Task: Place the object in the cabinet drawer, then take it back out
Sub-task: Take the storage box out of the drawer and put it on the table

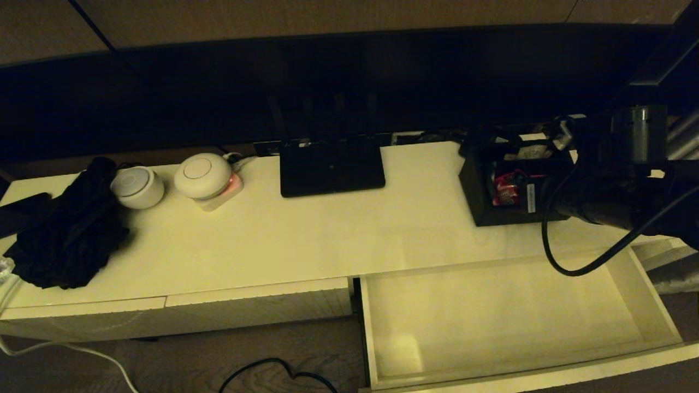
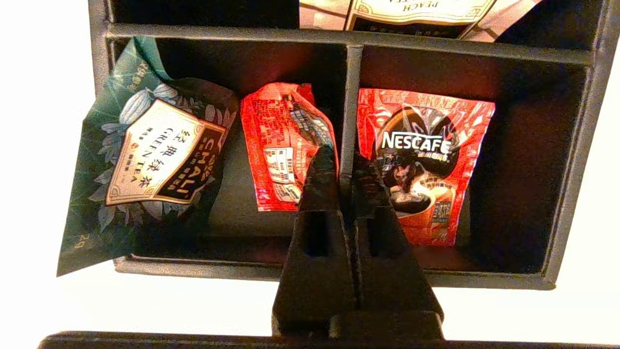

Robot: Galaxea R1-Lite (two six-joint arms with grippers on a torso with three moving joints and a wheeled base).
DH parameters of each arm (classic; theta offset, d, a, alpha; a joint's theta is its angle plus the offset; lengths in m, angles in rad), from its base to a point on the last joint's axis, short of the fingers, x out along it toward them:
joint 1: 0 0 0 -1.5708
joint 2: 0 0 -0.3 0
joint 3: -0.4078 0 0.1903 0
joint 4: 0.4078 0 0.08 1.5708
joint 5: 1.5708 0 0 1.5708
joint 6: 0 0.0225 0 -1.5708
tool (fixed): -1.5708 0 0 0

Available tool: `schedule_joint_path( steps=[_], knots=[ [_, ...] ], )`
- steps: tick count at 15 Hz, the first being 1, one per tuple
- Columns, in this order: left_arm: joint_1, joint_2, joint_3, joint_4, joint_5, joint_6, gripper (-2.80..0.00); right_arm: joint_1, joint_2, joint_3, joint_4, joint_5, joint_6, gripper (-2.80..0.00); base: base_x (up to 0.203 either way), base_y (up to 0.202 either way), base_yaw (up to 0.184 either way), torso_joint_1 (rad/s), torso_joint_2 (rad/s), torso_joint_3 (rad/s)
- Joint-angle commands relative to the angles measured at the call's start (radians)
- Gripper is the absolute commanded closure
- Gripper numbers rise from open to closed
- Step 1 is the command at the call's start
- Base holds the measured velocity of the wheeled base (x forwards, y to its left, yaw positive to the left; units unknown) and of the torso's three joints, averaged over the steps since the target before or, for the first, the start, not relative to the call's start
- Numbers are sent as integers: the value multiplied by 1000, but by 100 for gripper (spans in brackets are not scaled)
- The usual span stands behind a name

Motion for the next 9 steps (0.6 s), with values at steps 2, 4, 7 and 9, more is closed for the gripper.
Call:
schedule_joint_path(
  steps=[2,4,7,9],
  knots=[
    [0,0,3,0,1,0,0,1,-19,17,1,-1,1,0,0,0,0,0,0,0],
    [0,0,3,0,1,0,0,5,-21,21,2,-1,0,-280,0,0,0,0,0,0],
    [0,0,3,0,1,0,0,17,-22,42,0,1,1,-280,0,0,0,0,0,0],
    [0,0,3,0,1,0,0,22,-65,41,-3,-2,-4,-280,0,0,0,0,0,0]
  ],
)
